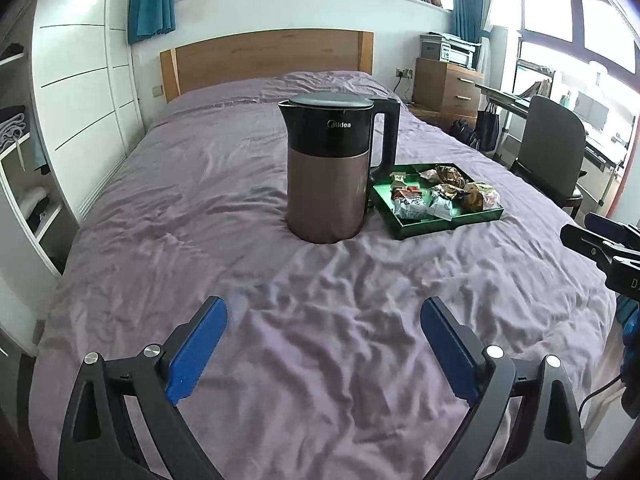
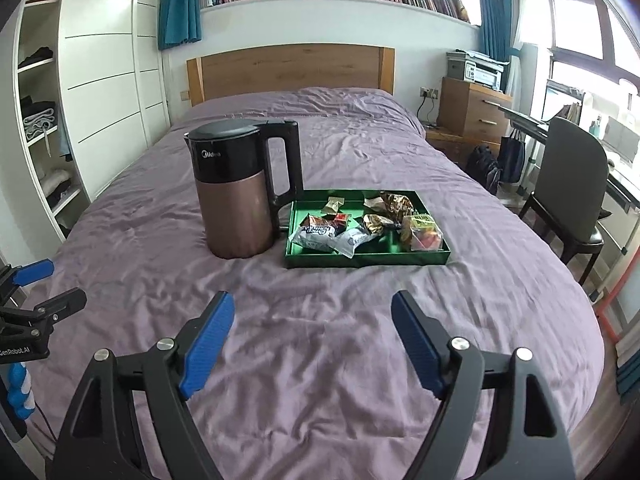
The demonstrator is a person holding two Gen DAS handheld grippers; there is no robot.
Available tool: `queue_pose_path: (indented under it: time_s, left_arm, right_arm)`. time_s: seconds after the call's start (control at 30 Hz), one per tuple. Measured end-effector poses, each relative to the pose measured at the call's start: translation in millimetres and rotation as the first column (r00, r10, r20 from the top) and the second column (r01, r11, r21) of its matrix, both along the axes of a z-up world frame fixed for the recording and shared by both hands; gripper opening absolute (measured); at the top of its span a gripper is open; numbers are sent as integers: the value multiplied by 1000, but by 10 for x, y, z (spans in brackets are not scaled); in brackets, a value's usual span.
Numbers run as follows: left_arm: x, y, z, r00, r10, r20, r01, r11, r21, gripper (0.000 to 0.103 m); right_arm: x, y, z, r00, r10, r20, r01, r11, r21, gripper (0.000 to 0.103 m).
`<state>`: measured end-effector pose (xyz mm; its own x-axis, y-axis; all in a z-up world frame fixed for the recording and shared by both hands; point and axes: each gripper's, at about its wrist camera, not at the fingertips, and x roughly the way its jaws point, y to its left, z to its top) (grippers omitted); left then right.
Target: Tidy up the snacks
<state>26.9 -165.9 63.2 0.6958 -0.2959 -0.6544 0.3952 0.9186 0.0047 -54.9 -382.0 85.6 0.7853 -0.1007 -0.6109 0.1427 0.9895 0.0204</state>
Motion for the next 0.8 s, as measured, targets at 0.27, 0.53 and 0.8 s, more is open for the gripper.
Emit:
queue_pose_path:
  time_s: [0.27, 0.53, 0.8]
  left_arm:
    - [31, 16, -36, 1000, 16, 0, -16, 1000, 26, 95]
    - [33, 22, -72, 1000, 19, -1, -19, 999, 45, 95]
    - [31, 20, -88, 1000, 12, -3, -11, 999, 50, 95]
  right_arm:
    - [27, -17, -62, 1000, -2, -19, 2, 1000, -6, 81]
    - [52, -25, -94, 999, -6, -31, 6, 1000, -11, 82]
    - [64, 4, -156, 999, 5, -48, -6, 1000, -16, 83]
